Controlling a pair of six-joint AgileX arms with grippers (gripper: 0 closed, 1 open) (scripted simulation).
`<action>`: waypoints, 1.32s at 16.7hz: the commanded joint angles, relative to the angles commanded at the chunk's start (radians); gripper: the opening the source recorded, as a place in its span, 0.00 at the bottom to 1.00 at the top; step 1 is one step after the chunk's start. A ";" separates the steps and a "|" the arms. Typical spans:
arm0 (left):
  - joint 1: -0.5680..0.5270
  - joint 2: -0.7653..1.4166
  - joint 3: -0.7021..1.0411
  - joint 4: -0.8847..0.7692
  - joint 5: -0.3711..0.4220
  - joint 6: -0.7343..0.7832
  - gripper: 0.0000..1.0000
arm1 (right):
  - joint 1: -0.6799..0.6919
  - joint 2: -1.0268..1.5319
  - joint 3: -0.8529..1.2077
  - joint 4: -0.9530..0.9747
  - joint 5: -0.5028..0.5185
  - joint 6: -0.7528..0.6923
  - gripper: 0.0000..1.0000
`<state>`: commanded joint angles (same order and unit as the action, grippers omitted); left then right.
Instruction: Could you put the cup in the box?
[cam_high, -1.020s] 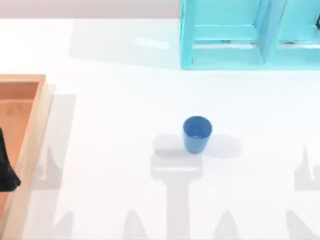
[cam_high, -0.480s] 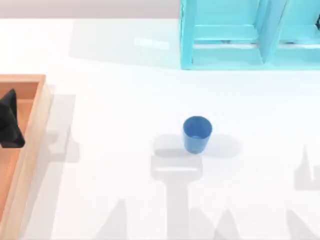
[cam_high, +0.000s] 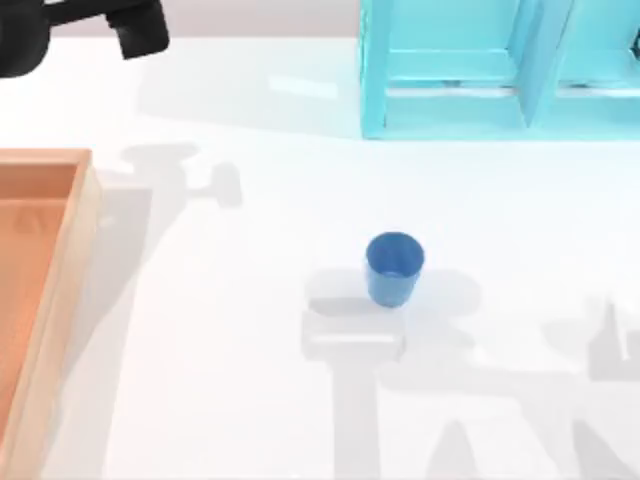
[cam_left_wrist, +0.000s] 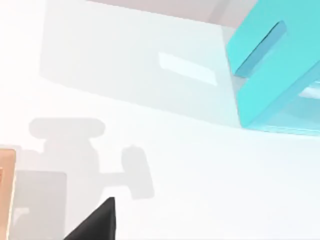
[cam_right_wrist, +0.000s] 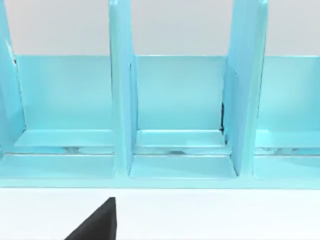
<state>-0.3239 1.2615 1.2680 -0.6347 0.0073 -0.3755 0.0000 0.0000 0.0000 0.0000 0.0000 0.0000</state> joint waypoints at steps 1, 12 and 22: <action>-0.028 0.099 0.103 -0.057 -0.001 -0.029 1.00 | 0.000 0.000 0.000 0.000 0.000 0.000 1.00; -0.332 0.988 1.097 -0.670 -0.034 -0.302 1.00 | 0.000 0.000 0.000 0.000 0.000 0.000 1.00; -0.492 1.368 1.568 -1.031 -0.069 -0.432 1.00 | 0.000 0.000 0.000 0.000 0.000 0.000 1.00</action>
<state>-0.8160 2.6293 2.8356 -1.6660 -0.0614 -0.8078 0.0000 0.0000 0.0000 0.0000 0.0000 0.0000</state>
